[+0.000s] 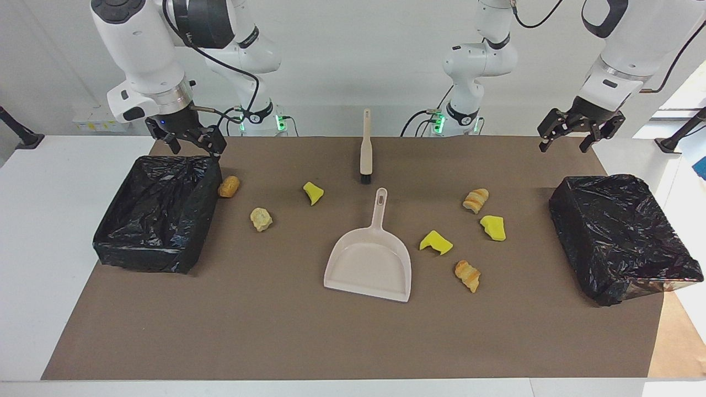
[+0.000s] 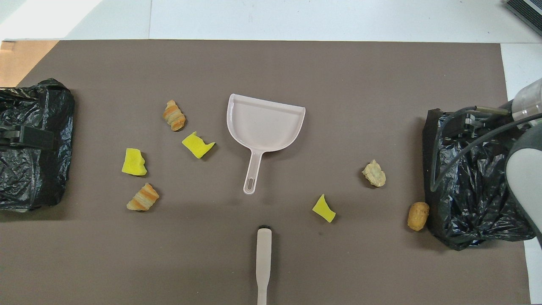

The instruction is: Sweep and dump trash in bin

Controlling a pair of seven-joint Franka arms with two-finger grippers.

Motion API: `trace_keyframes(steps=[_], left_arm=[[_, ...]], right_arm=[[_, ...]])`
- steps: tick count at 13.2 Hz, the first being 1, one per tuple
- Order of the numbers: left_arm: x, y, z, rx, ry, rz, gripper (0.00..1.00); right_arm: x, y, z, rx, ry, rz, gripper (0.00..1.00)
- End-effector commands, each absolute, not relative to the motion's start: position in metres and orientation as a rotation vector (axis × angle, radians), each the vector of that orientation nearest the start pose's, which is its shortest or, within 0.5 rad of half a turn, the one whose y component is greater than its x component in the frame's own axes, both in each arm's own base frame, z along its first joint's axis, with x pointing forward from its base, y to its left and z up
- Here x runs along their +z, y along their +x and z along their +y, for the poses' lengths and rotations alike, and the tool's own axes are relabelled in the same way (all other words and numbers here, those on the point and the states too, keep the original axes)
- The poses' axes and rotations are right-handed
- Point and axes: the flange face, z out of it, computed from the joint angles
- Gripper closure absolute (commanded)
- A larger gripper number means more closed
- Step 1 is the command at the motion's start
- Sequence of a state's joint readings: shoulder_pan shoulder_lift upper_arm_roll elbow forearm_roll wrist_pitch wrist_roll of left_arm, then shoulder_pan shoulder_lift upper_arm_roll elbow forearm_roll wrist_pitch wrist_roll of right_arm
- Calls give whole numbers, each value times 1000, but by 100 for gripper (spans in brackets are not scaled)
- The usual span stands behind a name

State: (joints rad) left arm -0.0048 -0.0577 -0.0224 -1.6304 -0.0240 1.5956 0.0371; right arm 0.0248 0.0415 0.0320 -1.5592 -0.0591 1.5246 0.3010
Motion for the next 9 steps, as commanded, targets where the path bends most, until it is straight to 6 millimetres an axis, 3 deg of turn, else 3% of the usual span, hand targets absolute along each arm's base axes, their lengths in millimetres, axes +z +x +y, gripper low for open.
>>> trace_keyframes(steps=[1, 6, 9], left_arm=[[629, 532, -14, -61, -3150, 118, 0], [639, 532, -11, -92, -3148, 101, 0], [636, 530, -23, -82, -3151, 130, 0]], right_arm=[[604, 557, 17, 105, -3162, 373, 0], [604, 556, 19, 106, -3161, 368, 0], [604, 557, 16, 108, -3161, 378, 0]])
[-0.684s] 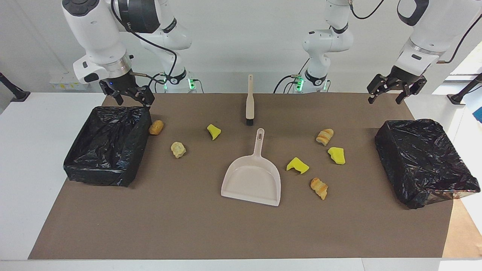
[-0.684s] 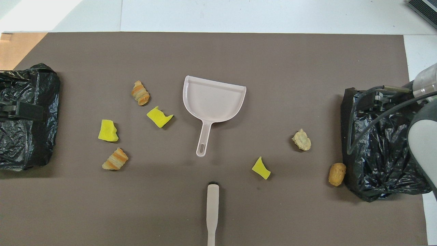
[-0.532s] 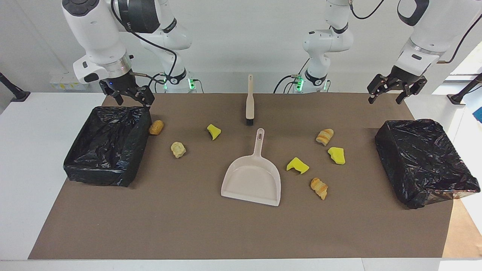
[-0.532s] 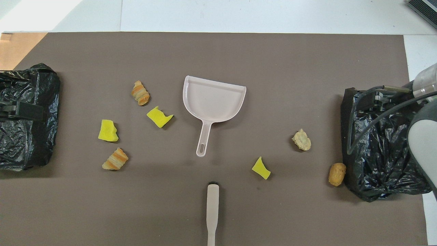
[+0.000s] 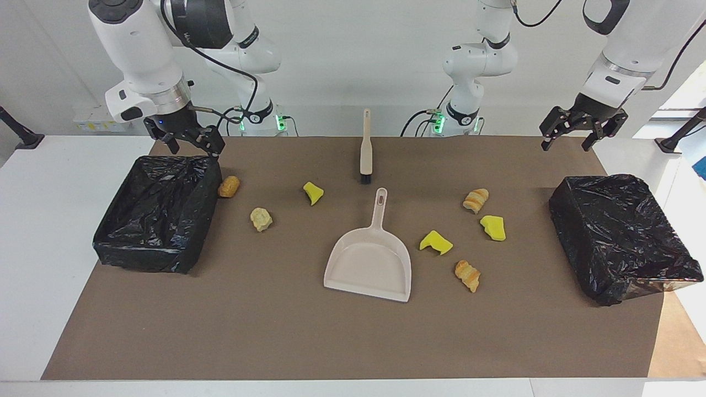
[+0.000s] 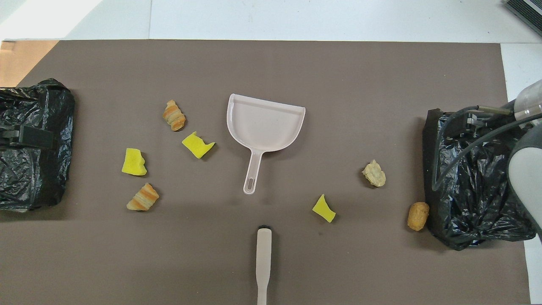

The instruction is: Sweep and dump trash in bin

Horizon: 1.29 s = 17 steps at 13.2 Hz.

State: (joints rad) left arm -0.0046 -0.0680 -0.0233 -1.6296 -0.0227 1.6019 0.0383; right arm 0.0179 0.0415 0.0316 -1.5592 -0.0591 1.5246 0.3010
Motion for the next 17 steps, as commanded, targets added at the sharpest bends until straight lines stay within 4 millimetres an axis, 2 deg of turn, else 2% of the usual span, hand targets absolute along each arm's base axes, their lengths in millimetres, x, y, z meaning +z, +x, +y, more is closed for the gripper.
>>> trace_keyframes(steps=[1, 4, 6, 7, 9, 12, 14, 16, 17], left_arm=[[633, 531, -29, -70, -3150, 139, 0], [623, 531, -59, -50, -3149, 216, 0], [611, 524, -91, -25, -3143, 288, 0], [597, 518, -110, 14, -3140, 297, 0], [576, 498, -149, 53, -3129, 335, 0], [545, 456, -205, 65, -3115, 395, 0], [526, 425, -243, 80, -3103, 413, 0], [504, 392, -279, 96, -3088, 466, 0], [489, 369, -302, 81, -3090, 445, 0]], right_arm=[[604, 554, 17, 127, -3161, 376, 0], [604, 554, 17, 125, -3161, 373, 0], [604, 554, 17, 125, -3161, 378, 0], [604, 554, 17, 127, -3160, 388, 0], [604, 554, 12, 132, -3158, 403, 0], [602, 553, -24, 152, -3143, 494, 0], [603, 555, -24, 137, -3141, 491, 0], [600, 554, -11, 130, -3124, 468, 0], [602, 562, 0, 46, -3081, 454, 0]])
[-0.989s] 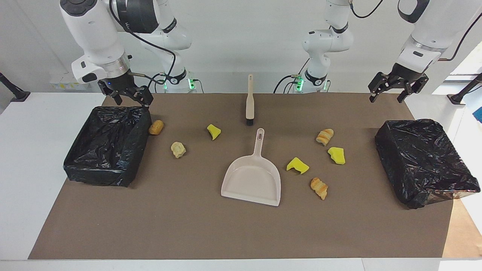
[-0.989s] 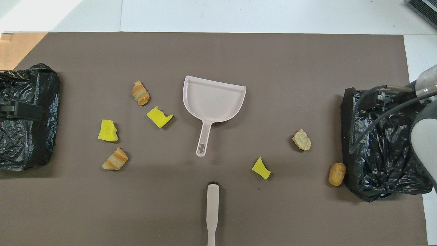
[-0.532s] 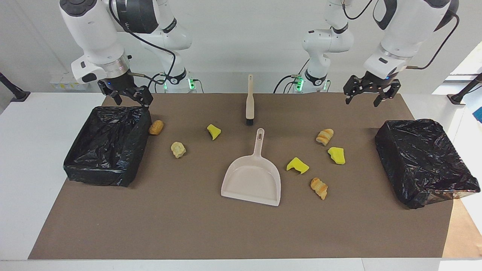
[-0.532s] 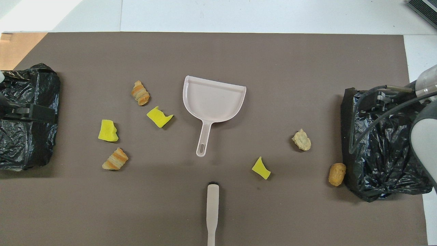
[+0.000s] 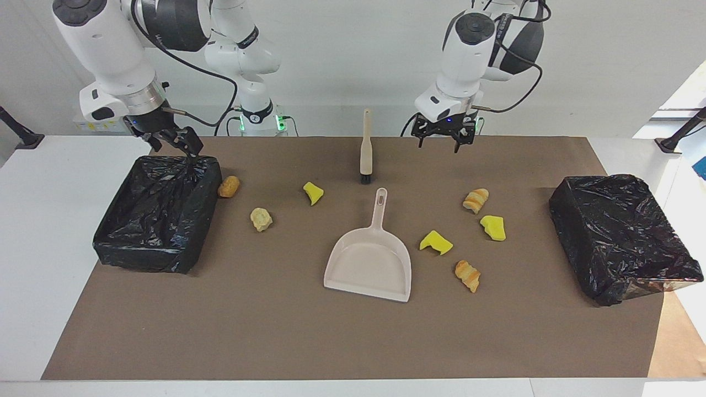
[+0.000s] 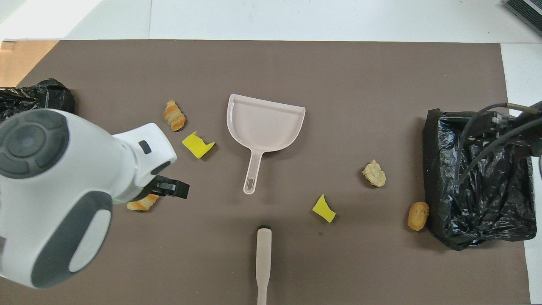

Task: Sweep and dump trash in bin
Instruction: 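Reach the right gripper to the pink dustpan handle and grasp it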

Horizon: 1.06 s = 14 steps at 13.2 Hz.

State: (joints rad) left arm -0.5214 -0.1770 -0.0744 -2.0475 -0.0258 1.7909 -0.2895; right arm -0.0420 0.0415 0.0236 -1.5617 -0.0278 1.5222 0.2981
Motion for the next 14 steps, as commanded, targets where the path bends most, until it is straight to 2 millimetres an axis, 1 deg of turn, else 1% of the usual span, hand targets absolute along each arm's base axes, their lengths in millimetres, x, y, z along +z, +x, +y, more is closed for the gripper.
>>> trace_keyframes(steps=[1, 2, 3, 4, 5, 6, 7, 8, 9, 10, 11, 12, 14], left_arm=[[473, 346, -325, 66, -3096, 408, 0], [457, 323, -346, 66, -3092, 416, 0], [438, 302, -364, 66, -3085, 442, 0], [417, 279, -375, 43, -3103, 388, 0], [403, 258, -383, 21, -3118, 361, 0], [392, 241, -390, 24, -3113, 376, 0], [385, 222, -397, 35, -3101, 393, 0], [373, 203, -397, 41, -3087, 429, 0], [359, 183, -397, 20, -3096, 477, 0], [352, 167, -399, -1, -3122, 445, 0], [343, 150, -407, -6, -3130, 445, 0], [327, 141, -410, 5, -3115, 471, 0], [323, 140, -409, 17, -3102, 479, 0]], right_arm=[[597, 571, 16, -35, -3064, 425, 0], [584, 579, 36, -74, -3065, 378, 0], [571, 589, 48, -90, -3073, 346, 0], [559, 595, 72, -91, -3077, 304, 0], [548, 599, 88, -73, -3077, 336, 0], [530, 602, 112, -41, -3090, 358, 0], [511, 608, 135, -59, -3124, 366, 0], [495, 612, 163, -102, -3149, 367, 0], [481, 617, 184, -145, -3159, 335, 0], [469, 623, 200, -165, -3155, 320, 0], [455, 625, 230, -160, -3142, 324, 0], [445, 624, 249, -151, -3143, 346, 0], [430, 627, 260, -131, -3133, 433, 0]])
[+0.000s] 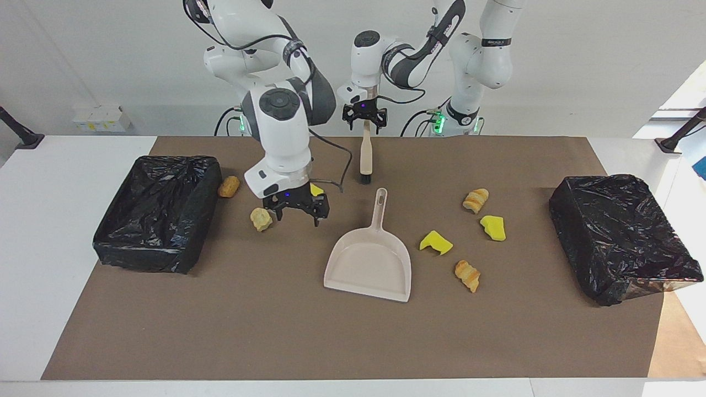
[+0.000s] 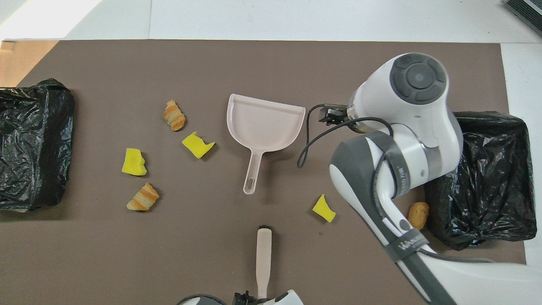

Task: Sweep and dump trash in bin
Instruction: 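Reach the right gripper to the pink dustpan handle and grasp it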

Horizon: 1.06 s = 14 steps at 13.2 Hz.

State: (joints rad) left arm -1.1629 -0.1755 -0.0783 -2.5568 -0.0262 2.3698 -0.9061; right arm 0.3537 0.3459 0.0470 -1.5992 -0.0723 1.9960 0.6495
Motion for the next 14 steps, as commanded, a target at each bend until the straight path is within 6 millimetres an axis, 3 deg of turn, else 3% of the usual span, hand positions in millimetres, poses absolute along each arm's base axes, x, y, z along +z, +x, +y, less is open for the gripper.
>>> trace_keyframes(steps=[1, 4, 8, 12, 14], left_arm=[[324, 141, -410, 16, -3103, 477, 0], [330, 141, -409, 27, -3090, 471, 7], [331, 143, -410, 17, -3102, 467, 40], [337, 145, -410, 6, -3114, 462, 44], [339, 145, -409, 0, -3118, 462, 49]], right_arm=[[421, 628, 273, -130, -3122, 464, 0], [395, 631, 325, -129, -3093, 553, 0], [369, 610, 383, -140, -3072, 532, 0], [351, 597, 413, -155, -3039, 470, 0], [353, 597, 413, -168, -3042, 447, 0]])
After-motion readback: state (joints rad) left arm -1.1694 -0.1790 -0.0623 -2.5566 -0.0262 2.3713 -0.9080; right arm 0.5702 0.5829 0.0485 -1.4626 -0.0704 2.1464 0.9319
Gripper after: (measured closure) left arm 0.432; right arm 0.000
